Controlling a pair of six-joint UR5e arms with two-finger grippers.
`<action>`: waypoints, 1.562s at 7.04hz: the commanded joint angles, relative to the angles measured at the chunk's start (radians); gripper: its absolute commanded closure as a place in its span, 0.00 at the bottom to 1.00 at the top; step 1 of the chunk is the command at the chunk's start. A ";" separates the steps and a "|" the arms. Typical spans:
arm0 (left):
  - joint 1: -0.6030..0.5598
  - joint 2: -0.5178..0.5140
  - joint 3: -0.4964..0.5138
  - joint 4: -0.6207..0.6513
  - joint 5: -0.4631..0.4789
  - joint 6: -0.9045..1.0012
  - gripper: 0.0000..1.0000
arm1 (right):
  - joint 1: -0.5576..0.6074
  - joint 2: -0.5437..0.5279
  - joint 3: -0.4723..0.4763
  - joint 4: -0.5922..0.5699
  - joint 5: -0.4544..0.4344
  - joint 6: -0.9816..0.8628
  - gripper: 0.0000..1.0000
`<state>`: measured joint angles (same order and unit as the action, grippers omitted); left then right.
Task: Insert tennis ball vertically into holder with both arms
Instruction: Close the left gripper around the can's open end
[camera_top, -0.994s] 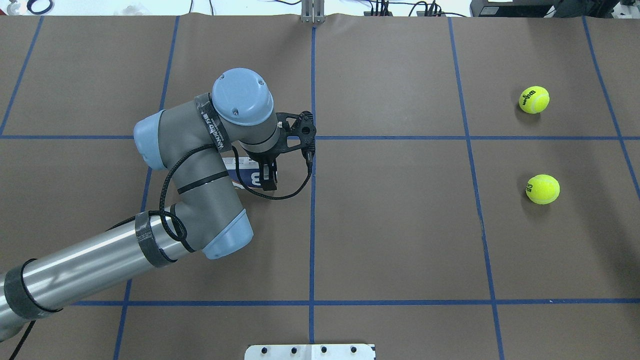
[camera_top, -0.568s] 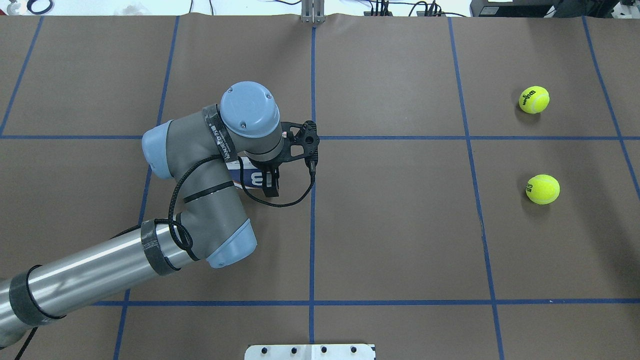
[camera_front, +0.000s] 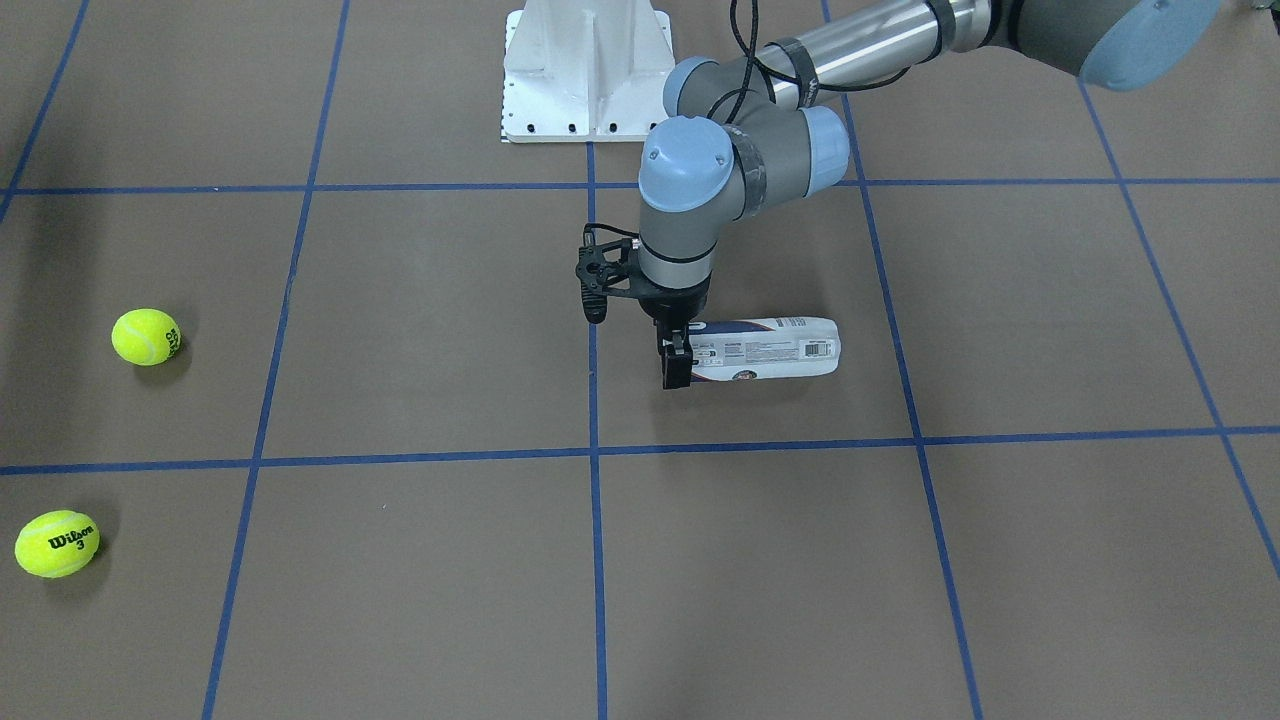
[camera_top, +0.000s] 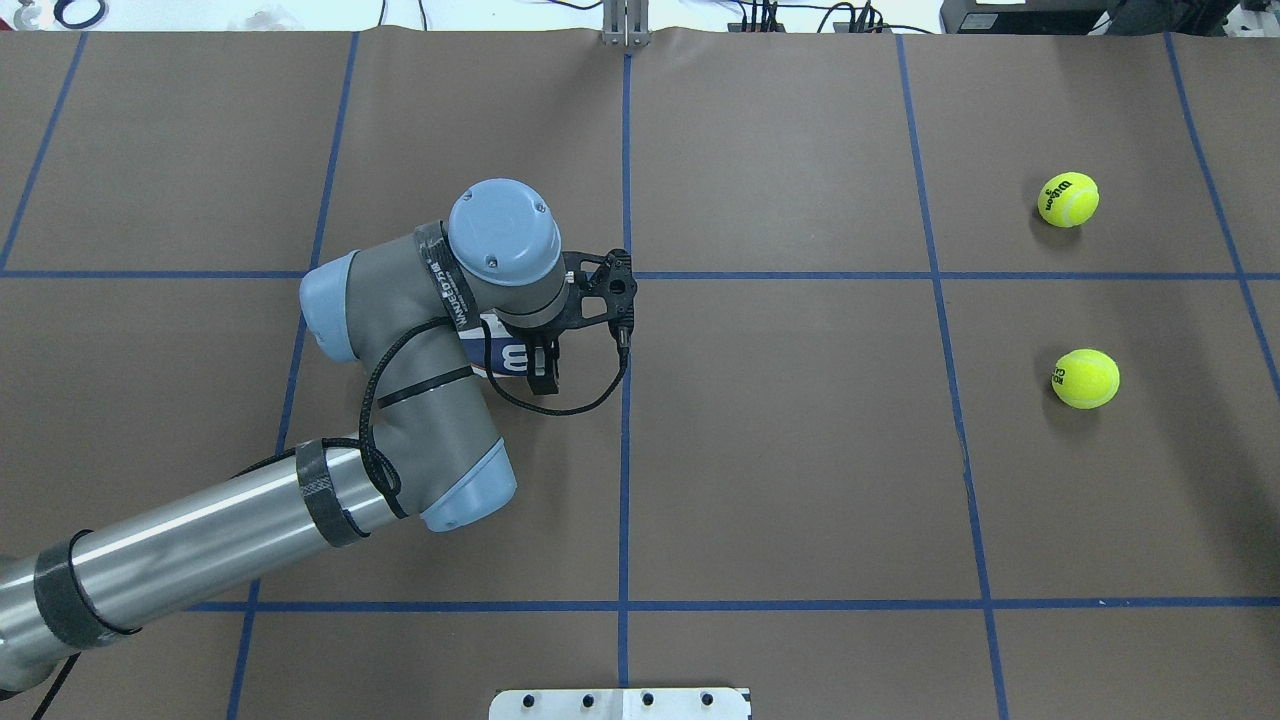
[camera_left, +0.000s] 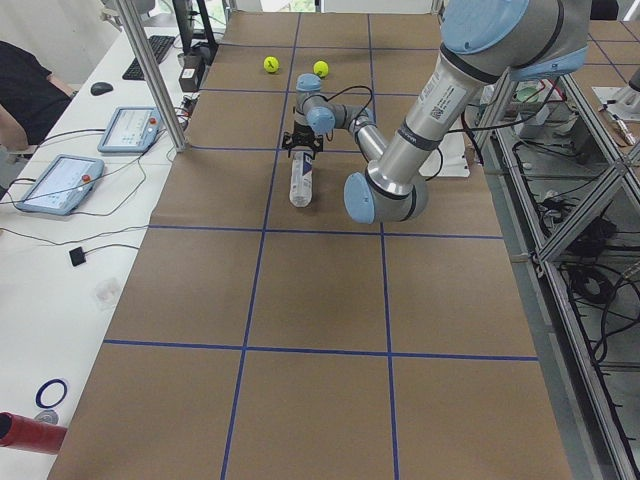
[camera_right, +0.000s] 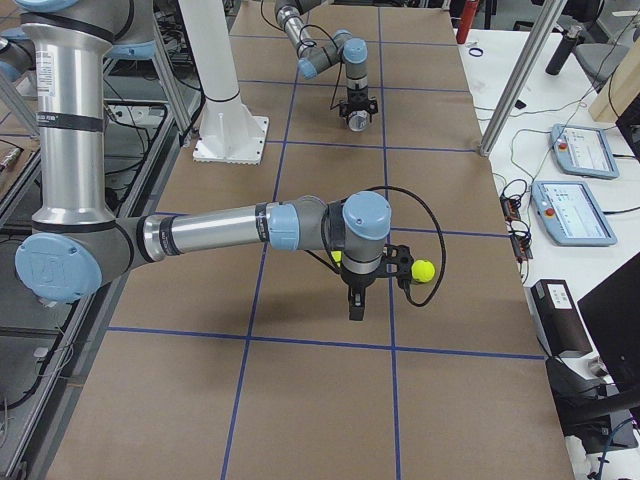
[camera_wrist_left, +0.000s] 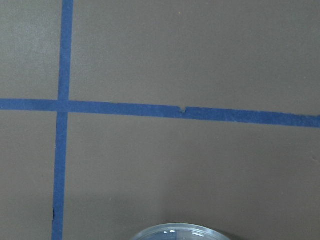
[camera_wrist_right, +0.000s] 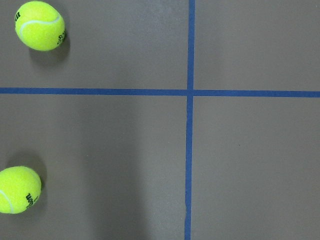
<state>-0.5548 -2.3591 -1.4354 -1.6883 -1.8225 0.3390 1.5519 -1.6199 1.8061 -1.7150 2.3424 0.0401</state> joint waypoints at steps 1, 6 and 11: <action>0.001 0.001 0.009 -0.004 0.000 0.000 0.00 | 0.001 0.000 -0.005 0.002 0.000 0.000 0.00; 0.003 -0.024 -0.006 -0.004 0.009 -0.041 0.54 | 0.001 0.000 -0.005 0.002 0.000 0.001 0.00; -0.095 0.006 -0.206 -0.424 0.012 -0.465 0.59 | 0.001 0.003 0.007 0.003 0.000 0.003 0.00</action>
<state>-0.6199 -2.3782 -1.6145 -1.9398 -1.8127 0.0226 1.5524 -1.6179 1.8115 -1.7125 2.3424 0.0428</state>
